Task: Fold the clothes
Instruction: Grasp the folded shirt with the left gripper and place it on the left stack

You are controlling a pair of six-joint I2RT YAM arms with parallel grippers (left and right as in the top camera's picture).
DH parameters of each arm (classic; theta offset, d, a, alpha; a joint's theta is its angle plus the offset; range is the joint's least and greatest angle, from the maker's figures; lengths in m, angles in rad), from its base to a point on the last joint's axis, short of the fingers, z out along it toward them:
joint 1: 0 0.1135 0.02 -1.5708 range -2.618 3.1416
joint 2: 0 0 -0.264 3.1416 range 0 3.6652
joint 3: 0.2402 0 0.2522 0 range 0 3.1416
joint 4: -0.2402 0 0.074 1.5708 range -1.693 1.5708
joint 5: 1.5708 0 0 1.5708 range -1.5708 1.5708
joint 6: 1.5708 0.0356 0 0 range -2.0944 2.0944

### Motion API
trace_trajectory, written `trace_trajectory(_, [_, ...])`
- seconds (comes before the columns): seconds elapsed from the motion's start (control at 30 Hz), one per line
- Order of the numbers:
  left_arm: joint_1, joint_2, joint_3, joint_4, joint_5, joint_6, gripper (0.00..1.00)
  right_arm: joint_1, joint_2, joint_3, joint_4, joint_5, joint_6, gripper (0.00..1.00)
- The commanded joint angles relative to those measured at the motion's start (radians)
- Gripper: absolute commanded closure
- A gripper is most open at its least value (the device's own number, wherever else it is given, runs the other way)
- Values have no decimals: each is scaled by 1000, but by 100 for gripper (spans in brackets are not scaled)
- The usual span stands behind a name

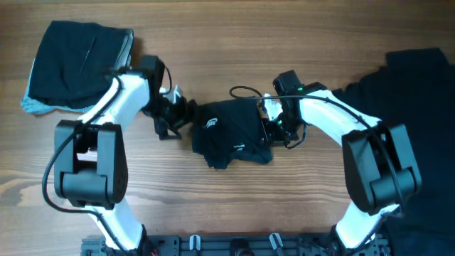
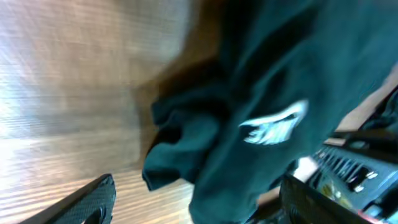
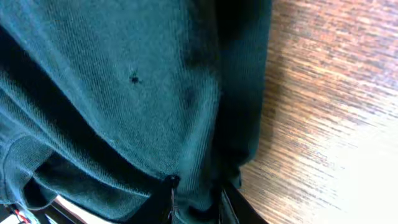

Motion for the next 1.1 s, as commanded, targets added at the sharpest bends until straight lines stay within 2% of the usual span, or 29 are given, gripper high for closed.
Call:
trace_trajectory(0.0, [2, -12, -133, 130, 84, -61, 4, 3, 16, 8, -4, 8, -11, 76])
trace_trajectory(0.13, [-40, 9, -228, 407, 169, -181, 0, 5, 16, 8, 2, 7, -11, 76])
trace_trajectory(0.2, [-74, 28, -228, 472, 173, -216, 2, 5, 16, 8, 3, 7, -10, 76])
trace_trajectory(0.23, [-112, 47, -228, 512, 175, -241, 7, 5, 16, 8, 3, 7, -11, 76])
trace_trajectory(0.3, [-156, 63, -228, 532, 174, -243, 21, 5, 16, 8, 7, 7, -11, 76])
trace_trajectory(0.37, [-159, 63, -228, 540, 175, -269, 44, 5, 16, 8, 7, 7, -10, 77])
trace_trajectory(0.4, [-159, 63, -228, 548, 177, -279, 47, 5, 16, 8, 9, 7, -11, 77])
trace_trajectory(0.47, [-162, 63, -228, 578, 228, -293, 48, 5, 16, 8, 10, 7, -10, 77])
trace_trajectory(0.57, [-162, 63, -228, 588, 215, -295, 79, 5, 16, 8, 10, 7, 8, 78])
trace_trajectory(0.63, [-158, 63, -228, 591, 204, -293, 96, 4, 12, 8, 2, 8, 9, 82])
trace_trajectory(0.77, [-108, 40, -206, 525, 203, -222, 96, -23, -116, 58, -81, 34, 7, 85])
trace_trajectory(0.87, [-1, -48, -92, 377, 200, -113, 96, -46, -290, 116, -85, 35, 31, 83])
trace_trajectory(0.9, [40, -72, -50, 361, 200, -110, 96, -47, -339, 121, -61, 52, 62, 82])
trace_trajectory(1.0, [186, -97, 109, 382, 198, -115, 96, -47, -387, 121, -35, 83, 139, 81])
trace_trajectory(1.07, [266, -97, 203, 476, 198, -153, 96, -47, -387, 120, -32, 83, 166, 81])
